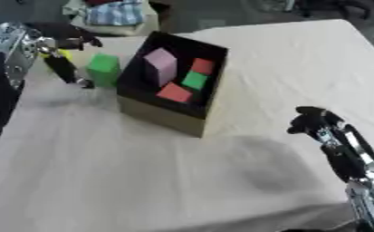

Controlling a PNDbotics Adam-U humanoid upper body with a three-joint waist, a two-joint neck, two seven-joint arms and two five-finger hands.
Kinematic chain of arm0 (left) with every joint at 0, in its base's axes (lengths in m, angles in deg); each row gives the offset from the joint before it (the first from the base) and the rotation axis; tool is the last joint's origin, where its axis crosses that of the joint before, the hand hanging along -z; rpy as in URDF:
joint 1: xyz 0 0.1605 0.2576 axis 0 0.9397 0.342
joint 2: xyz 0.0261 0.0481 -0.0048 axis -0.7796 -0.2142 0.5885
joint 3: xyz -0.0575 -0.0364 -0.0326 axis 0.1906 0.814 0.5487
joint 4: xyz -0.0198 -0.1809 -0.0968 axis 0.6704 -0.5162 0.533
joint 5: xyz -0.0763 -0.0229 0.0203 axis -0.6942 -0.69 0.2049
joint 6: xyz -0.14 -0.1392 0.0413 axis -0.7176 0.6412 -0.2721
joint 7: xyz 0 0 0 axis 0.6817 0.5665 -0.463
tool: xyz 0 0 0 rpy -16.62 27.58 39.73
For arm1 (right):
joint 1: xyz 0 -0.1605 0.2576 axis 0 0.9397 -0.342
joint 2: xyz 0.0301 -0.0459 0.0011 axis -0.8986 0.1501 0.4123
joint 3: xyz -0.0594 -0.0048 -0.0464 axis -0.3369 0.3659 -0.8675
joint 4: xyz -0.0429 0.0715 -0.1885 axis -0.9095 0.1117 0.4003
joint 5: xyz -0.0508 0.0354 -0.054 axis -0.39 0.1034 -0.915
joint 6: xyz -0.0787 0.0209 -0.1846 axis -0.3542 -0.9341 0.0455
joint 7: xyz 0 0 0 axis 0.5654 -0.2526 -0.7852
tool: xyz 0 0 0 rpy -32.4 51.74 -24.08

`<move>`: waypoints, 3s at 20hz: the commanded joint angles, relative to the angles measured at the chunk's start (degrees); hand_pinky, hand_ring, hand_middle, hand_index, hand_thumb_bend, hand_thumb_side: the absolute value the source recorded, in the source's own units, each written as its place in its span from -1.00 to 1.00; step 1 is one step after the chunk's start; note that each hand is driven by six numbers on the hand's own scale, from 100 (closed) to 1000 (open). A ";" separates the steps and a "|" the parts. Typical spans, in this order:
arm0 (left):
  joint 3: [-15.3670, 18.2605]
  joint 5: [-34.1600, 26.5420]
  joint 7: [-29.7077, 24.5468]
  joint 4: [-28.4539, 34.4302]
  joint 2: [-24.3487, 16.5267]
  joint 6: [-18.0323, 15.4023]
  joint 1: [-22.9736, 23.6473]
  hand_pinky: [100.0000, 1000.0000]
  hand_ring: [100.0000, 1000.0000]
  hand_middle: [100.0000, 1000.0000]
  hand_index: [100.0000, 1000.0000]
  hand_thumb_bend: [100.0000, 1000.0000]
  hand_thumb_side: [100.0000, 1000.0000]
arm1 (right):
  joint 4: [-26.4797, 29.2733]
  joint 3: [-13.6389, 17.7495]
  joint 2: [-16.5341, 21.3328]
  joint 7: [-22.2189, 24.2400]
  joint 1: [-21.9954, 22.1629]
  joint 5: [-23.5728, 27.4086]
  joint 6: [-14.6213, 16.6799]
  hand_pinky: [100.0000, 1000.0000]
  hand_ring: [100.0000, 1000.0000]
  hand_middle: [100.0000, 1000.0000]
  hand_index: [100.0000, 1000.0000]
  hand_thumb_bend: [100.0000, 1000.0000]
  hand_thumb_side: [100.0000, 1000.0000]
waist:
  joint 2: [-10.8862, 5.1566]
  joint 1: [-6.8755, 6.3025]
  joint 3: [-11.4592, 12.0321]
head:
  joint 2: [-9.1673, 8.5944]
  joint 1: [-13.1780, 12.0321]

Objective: Pick up objects on the table and place them in the box.

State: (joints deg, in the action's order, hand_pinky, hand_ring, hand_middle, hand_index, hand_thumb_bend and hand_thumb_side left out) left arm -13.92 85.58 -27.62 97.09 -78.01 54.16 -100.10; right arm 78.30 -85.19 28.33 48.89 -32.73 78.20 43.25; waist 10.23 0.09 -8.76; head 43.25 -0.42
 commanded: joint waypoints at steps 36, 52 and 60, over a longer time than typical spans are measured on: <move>2.32 -9.37 8.96 12.83 -1.28 2.15 -2.06 0.43 -0.07 -0.10 0.45 -0.90 -0.94 | 0.50 -0.23 0.97 0.84 -0.95 -0.03 0.25 0.31 0.13 0.09 0.54 -1.00 0.33 | 1.13 -0.92 -2.09 | -0.35 -0.26; -9.40 -15.73 -1.75 14.52 3.51 -5.05 -2.09 0.56 0.40 0.54 0.84 -0.06 0.30 | 0.51 -0.44 0.70 1.26 -1.33 0.15 0.32 0.31 0.13 0.09 0.54 -1.00 0.31 | 0.60 -0.62 -2.56 | -0.92 -0.30; -5.67 -12.61 3.68 17.32 -0.29 -2.00 -0.88 0.66 0.52 0.76 0.91 0.27 0.76 | 0.51 -0.20 0.70 1.12 -1.21 0.09 0.31 0.31 0.13 0.09 0.54 -1.00 0.32 | 0.57 -0.60 -2.02 | -0.99 0.02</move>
State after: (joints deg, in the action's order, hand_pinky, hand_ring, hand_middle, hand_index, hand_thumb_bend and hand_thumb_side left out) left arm -20.82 73.03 -24.58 112.92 -76.08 51.68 -99.97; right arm 77.99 -85.85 28.33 50.07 -33.56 78.22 43.51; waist 11.86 -0.16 -10.82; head 42.75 -0.54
